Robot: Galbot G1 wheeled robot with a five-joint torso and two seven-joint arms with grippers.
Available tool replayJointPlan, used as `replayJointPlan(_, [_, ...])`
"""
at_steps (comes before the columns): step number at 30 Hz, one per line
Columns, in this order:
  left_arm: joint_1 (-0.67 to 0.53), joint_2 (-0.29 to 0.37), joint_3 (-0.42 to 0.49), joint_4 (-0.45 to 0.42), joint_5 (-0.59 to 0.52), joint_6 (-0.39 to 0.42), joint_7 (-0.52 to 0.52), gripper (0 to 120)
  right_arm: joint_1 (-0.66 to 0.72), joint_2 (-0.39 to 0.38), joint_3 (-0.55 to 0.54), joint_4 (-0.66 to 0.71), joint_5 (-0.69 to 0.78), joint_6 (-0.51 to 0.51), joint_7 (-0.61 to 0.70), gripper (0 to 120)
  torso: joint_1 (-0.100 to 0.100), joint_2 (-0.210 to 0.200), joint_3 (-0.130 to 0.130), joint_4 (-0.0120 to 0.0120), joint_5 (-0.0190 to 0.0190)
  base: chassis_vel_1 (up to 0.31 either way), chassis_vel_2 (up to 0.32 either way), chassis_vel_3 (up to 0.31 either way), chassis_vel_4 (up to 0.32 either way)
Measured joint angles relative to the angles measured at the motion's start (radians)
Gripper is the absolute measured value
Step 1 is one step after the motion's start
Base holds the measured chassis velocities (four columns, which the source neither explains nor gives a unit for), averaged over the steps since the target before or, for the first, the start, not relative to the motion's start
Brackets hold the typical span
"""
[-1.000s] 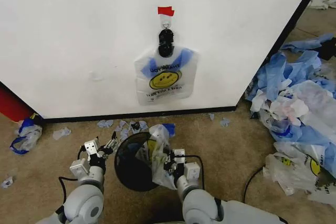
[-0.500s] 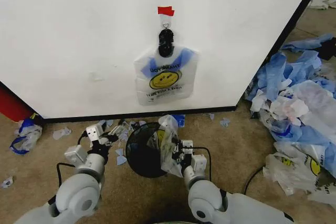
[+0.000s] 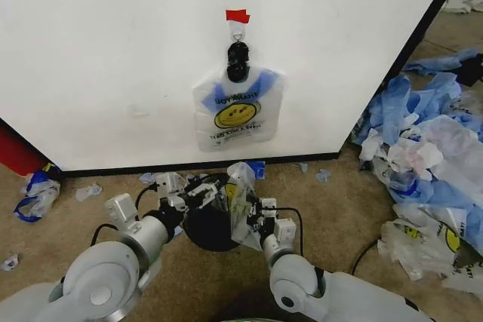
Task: Pick up the garbage bag from the wall and place it over the trash bin.
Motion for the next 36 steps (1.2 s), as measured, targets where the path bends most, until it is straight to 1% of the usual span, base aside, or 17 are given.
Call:
replayJointPlan(2, [-0.027,0.000,0.031,0.023,-0.003,-0.001,0.003,69,0.023,0.011,-0.026,-0.010,0.006,0.001,-0.002,0,0.000,0.000,0.000,0.0002,0.0000,0.000,0.000,0.000,0.000])
replayJointPlan(4, [-0.073,0.000,0.072,0.043,-0.018,-0.004,0.007,68,0.038,0.015,-0.044,-0.015,0.010,0.003,-0.005,0,0.000,0.000,0.000,-0.0001,0.0002,0.000,0.000,0.000,0.000])
replayJointPlan(5, [-0.073,0.000,0.072,0.043,-0.018,-0.004,0.007,68,0.038,0.015,-0.044,-0.015,0.010,0.003,-0.005,0,0.000,0.000,0.000,-0.0001,0.0002,0.000,0.000,0.000,0.000])
replayJointPlan(11, [-0.241,0.003,0.276,0.102,-0.045,-0.016,0.008,67,0.062,0.016,-0.081,-0.019,0.015,0.008,-0.011,0,0.000,0.000,0.000,-0.0002,0.0002,0.000,0.000,0.000,0.000])
replayJointPlan(12, [-0.241,0.003,0.276,0.102,-0.045,-0.016,0.008,67,0.062,0.016,-0.081,-0.019,0.015,0.008,-0.011,0,0.000,0.000,0.000,-0.0002,0.0002,0.000,0.000,0.000,0.000])
replayJointPlan(17, [-0.366,-0.018,0.394,0.129,-0.067,-0.022,-0.007,67,0.061,0.015,-0.091,-0.026,0.009,0.008,-0.011,0,0.000,0.000,0.000,-0.0003,0.0003,0.000,0.000,0.000,0.000])
replayJointPlan(24, [-0.436,-0.031,0.448,0.147,-0.078,-0.029,-0.011,67,0.054,0.014,-0.092,-0.027,0.004,0.008,-0.011,0,0.000,0.000,0.000,-0.0002,0.0004,0.000,0.000,0.000,0.000])
replayJointPlan(36, [-0.444,-0.056,0.482,0.177,-0.074,-0.039,-0.016,67,0.054,-0.001,-0.097,-0.016,0.005,0.007,-0.009,0,0.000,0.000,0.000,-0.0001,0.0003,0.000,0.000,0.000,0.000])
